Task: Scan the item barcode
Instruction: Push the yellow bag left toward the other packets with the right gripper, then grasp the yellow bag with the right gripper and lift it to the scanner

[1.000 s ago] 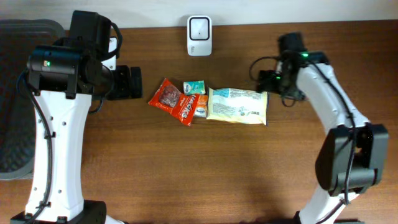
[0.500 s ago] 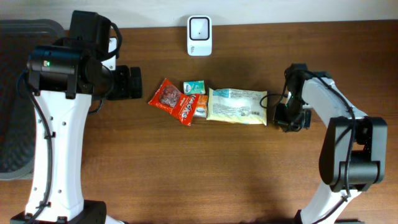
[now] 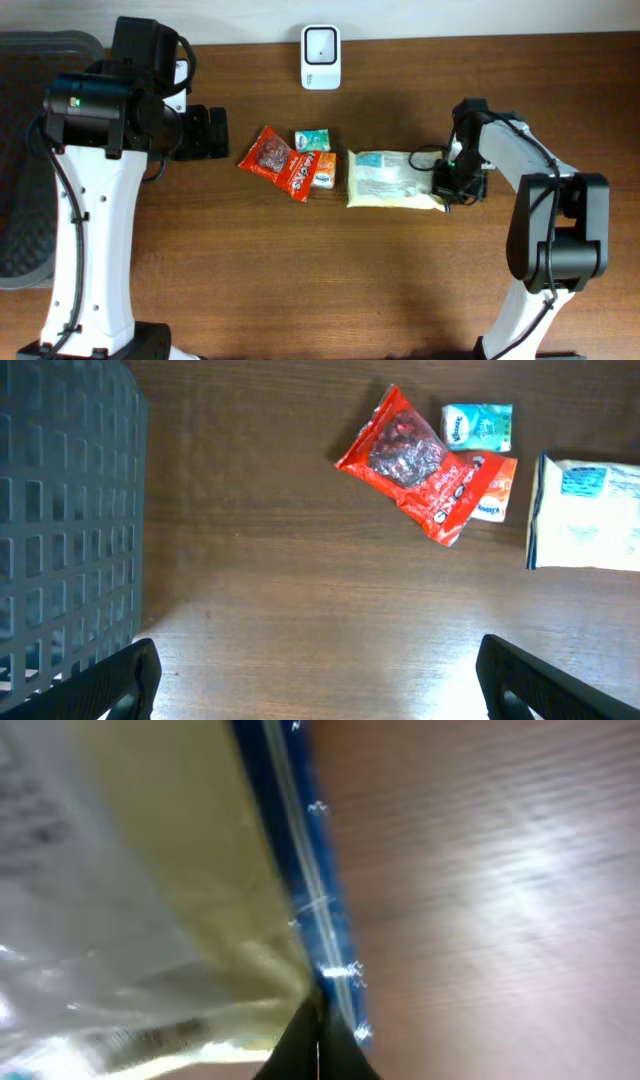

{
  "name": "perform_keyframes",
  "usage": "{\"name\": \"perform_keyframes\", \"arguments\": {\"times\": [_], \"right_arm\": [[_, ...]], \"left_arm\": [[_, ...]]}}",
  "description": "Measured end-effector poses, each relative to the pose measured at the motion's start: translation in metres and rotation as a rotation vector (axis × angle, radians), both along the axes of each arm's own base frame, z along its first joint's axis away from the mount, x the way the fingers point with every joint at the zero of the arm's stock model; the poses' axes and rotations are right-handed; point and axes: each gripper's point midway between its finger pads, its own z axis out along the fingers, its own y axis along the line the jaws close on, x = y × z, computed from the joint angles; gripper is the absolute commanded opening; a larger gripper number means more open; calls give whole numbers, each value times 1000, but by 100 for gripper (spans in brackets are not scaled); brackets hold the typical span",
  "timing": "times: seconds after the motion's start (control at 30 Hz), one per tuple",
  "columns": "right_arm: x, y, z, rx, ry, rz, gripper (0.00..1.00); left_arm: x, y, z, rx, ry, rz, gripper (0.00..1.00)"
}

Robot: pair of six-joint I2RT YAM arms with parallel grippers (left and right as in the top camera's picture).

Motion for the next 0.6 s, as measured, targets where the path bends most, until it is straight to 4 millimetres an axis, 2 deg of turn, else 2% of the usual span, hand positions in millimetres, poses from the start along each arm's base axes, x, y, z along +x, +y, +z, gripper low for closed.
{"name": "perform_keyframes", "arguments": {"times": [0.03, 0.07, 0.1, 0.13, 0.17, 0.23, 0.3, 0.33, 0.47, 0.5, 0.6], "right_arm": [[-4, -8, 10, -51, 37, -10, 6], [-2, -11, 21, -69, 51, -14, 13], [3, -11, 40, -65, 52, -10, 24], [9, -7, 48, -33, 35, 20, 60], [15, 7, 55, 59, 6, 81, 71], [16, 35, 60, 205, -20, 185, 72], [21, 69, 61, 258, -66, 298, 75], [25, 88, 59, 232, -90, 346, 77], [25, 135, 52, -10, -146, 464, 79], [25, 142, 51, -63, -166, 476, 79], [42, 166, 57, -254, -323, 472, 84]], "left_arm": [[0, 0, 0, 0, 1, 0, 99], [0, 0, 0, 0, 1, 0, 99], [0, 0, 0, 0, 1, 0, 99], [0, 0, 0, 0, 1, 0, 99], [0, 0, 0, 0, 0, 0, 99], [0, 0, 0, 0, 0, 0, 99], [0, 0, 0, 0, 0, 0, 99], [0, 0, 0, 0, 0, 0, 99], [0, 0, 0, 0, 0, 0, 99], [0, 0, 0, 0, 0, 0, 99], [0, 0, 0, 0, 0, 0, 99]]}}
